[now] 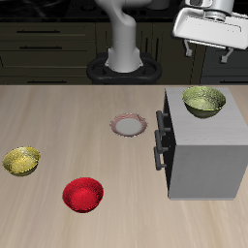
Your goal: Close the bottom drawer of the white cabinet and place the green bowl on the plate
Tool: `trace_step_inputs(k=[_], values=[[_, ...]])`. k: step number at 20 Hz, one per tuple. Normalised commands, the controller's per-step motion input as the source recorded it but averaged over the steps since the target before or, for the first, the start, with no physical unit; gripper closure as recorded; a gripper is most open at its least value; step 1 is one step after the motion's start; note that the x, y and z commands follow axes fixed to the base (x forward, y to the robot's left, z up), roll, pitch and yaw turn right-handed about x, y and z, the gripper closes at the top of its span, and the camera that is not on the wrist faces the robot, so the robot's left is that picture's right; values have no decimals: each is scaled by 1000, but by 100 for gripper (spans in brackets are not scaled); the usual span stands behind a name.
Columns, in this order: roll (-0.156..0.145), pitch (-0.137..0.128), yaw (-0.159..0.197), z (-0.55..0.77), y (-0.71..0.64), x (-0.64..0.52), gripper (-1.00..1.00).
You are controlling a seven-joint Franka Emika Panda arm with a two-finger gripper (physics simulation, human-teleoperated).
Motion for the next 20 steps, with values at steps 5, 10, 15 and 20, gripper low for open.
trace_step_inputs(k=[5,10,15,20], values=[[-41,21,29,-313,-325,148,-100],[0,2,-4,-156,-125,76,-100],[20,22,-58,-273,-18,71,-100],[35,44,-67,-391,91,86,-100]])
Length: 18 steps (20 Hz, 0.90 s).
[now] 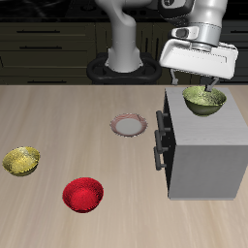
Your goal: Close the bottom drawer of the white cabinet and place the green bowl on the plate
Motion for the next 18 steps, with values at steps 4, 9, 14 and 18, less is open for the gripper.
trace_step_inputs(k=[4,9,14,18], values=[[16,36,-34,-311,46,54,-100],[18,61,-66,-384,-36,63,-100],[11,10,-42,-119,-100,1,100],[10,-9,-3,-26,-98,-37,100]])
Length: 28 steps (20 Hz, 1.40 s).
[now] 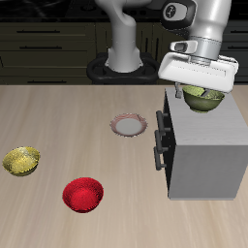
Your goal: Close the bottom drawer of the white cabinet and place the green bowl on the plate
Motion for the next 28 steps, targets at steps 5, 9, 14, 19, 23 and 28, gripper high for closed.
trace_step_inputs(k=[5,9,14,19,23,28], values=[[-1,-2,-3,8,-86,-22,100],[0,-12,23,28,-93,-36,100],[-19,-29,41,83,-98,-119,100],[8,-22,25,135,-206,-235,100],[-23,-5,33,30,-431,-297,100],[-5,-18,57,11,-487,-295,100]])
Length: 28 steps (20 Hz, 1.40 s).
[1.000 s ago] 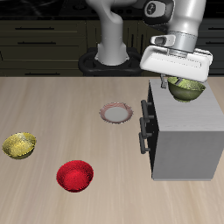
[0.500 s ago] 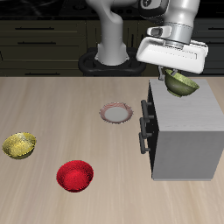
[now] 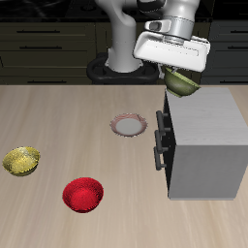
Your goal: Close the bottom drawer of the white cabinet and place the green bowl on the plate
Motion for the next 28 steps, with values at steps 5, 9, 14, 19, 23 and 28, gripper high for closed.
trace_step_inputs(k=[5,9,14,19,23,28], values=[[-6,-18,28,-6,-339,-240,100],[-1,-9,13,-54,-362,-294,100],[2,0,-6,-86,-278,-161,100],[9,-11,14,-100,-273,-260,100],[5,-7,9,-78,-267,-333,100],[9,-16,33,-60,-125,-273,100]])
